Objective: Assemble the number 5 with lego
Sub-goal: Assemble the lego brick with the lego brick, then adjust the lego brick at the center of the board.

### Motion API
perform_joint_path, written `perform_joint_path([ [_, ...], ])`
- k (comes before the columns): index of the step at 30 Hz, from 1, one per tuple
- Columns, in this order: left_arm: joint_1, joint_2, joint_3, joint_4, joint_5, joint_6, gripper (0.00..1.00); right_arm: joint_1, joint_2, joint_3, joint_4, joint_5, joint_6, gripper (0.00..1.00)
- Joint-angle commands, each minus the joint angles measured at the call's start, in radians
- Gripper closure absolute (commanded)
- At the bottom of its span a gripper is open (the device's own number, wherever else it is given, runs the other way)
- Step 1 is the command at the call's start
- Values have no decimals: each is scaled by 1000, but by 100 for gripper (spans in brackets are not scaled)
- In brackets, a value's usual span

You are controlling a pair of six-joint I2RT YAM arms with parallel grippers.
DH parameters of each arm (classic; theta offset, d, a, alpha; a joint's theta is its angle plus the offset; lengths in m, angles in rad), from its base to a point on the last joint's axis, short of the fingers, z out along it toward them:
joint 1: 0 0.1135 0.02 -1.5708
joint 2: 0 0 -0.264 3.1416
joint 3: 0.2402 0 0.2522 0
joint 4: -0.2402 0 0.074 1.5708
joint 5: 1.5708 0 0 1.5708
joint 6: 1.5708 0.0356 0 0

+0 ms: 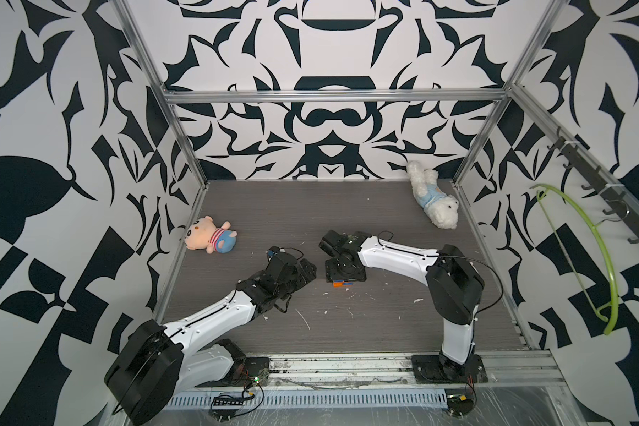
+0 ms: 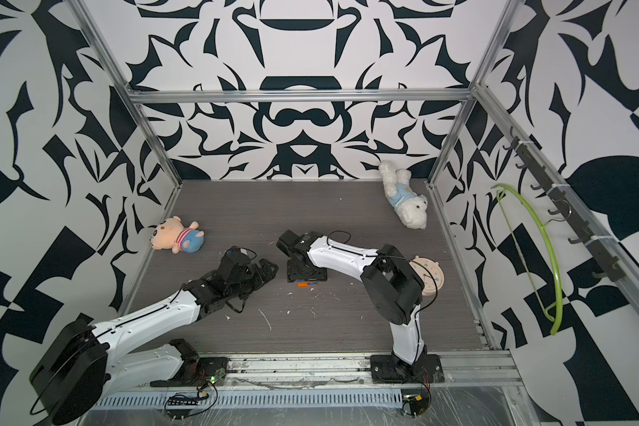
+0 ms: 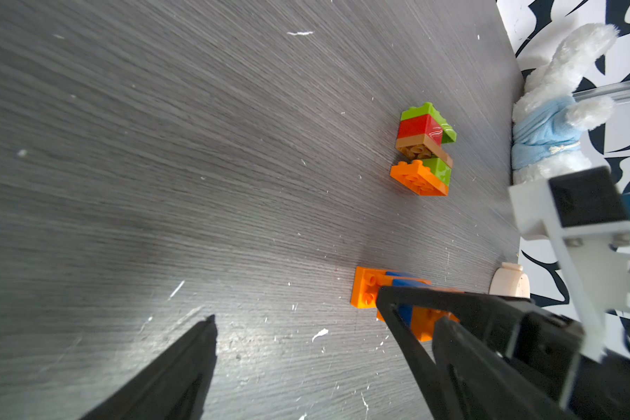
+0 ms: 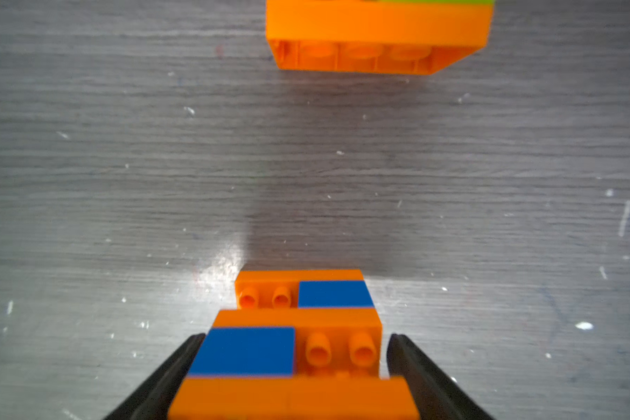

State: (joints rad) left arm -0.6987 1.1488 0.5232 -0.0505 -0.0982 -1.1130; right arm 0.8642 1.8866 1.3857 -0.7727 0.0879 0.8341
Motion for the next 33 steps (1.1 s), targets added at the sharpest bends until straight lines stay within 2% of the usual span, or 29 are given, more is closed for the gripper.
perform_joint_path([
  [1, 5, -8, 26, -35, -12, 22, 1, -6, -121, -20, -11, 22, -14, 15],
  [5, 5, 0, 43, -29, 10, 49, 1, -16, -256, -94, 43, 57, -70, 12],
  [7, 4, 2, 55, -26, 24, 70, 1, -34, -357, -166, 109, 74, -112, 6],
  [9, 1, 5, 61, -8, 43, 91, 1, -74, -452, -256, 193, 68, -156, 6],
  [12, -19, 15, 77, 7, 50, 113, 1, -154, -564, -386, 348, -9, -308, 9],
  [14, -43, 24, 89, 8, 43, 122, 1, -181, -596, -437, 400, -5, -427, 9],
  [16, -72, 37, 103, 3, 27, 127, 1, -192, -597, -472, 430, -115, -638, 9],
  [18, -90, 51, 106, 3, 16, 126, 1, -197, -590, -502, 447, -189, -784, 9],
  [22, -109, 60, 110, 8, 0, 118, 1, -222, -570, -535, 454, -360, -971, 11],
  [27, -113, 55, 105, 3, -17, 112, 1, -221, -550, -583, 546, -430, -1120, 16],
  [33, -114, 62, 129, -34, -25, 130, 1, -221, -442, -543, 542, -330, -1270, 19],
])
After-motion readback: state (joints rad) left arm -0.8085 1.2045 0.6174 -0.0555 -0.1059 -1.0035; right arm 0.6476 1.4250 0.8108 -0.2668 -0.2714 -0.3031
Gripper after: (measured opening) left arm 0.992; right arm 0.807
